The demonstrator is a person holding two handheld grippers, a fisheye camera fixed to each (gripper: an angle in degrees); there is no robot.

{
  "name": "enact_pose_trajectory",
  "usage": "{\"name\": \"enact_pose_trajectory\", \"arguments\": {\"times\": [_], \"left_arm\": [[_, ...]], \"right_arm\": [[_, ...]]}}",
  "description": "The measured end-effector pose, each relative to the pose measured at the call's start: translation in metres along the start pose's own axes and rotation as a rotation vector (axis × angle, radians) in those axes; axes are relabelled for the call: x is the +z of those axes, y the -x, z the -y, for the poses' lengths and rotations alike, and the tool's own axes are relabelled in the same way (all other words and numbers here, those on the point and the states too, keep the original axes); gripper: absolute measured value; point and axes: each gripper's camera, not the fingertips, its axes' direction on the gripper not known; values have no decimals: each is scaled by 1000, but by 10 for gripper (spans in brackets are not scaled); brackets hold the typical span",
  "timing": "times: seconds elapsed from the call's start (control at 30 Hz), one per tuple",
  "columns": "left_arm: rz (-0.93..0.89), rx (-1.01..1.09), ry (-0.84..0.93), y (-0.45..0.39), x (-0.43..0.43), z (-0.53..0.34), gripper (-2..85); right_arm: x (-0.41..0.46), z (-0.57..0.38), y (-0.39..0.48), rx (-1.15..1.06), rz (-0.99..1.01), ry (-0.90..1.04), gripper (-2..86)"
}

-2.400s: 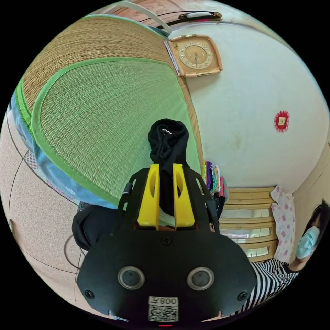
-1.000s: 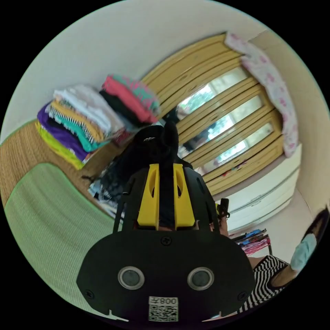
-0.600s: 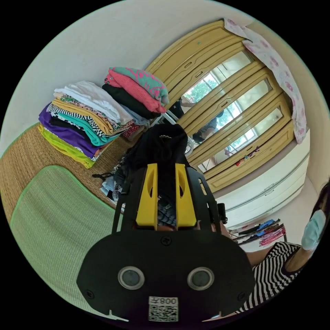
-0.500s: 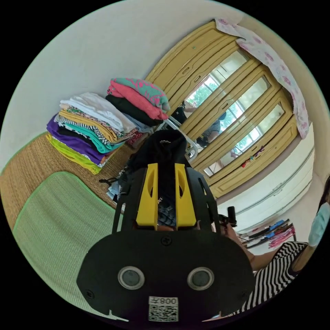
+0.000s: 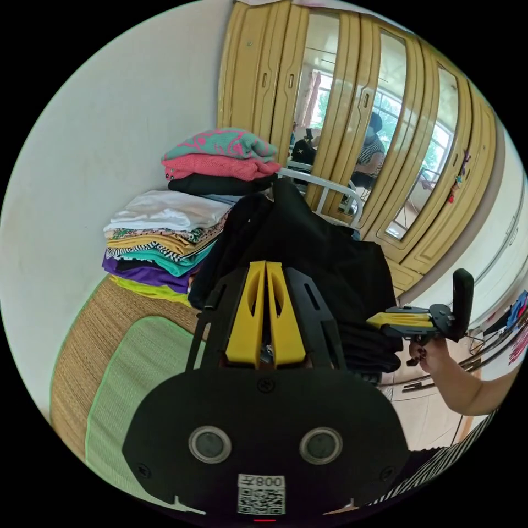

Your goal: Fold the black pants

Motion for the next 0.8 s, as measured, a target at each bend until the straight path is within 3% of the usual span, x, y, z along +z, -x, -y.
{"name": "enact_pose_trajectory", "arguments": {"times": [0.17, 0.33, 0.4, 0.57, 0.8], "left_arm": [[-38, -4, -49, 37, 12, -40, 1], [-257, -88, -174, 105, 4, -120, 1], [-278, -111, -152, 129, 6, -155, 1], [-334, -207, 14, 195, 23, -258, 1], [-393, -433, 215, 310, 36, -415, 1]], "right_arm": [[-25, -9, 7, -4, 97, -6, 2], [-102, 17, -7, -7, -77, -309, 10], [-106, 45, -17, -8, -142, -306, 19], [-58, 135, -52, 30, -247, -84, 57], [70, 193, -77, 47, -421, 417, 81]]}}
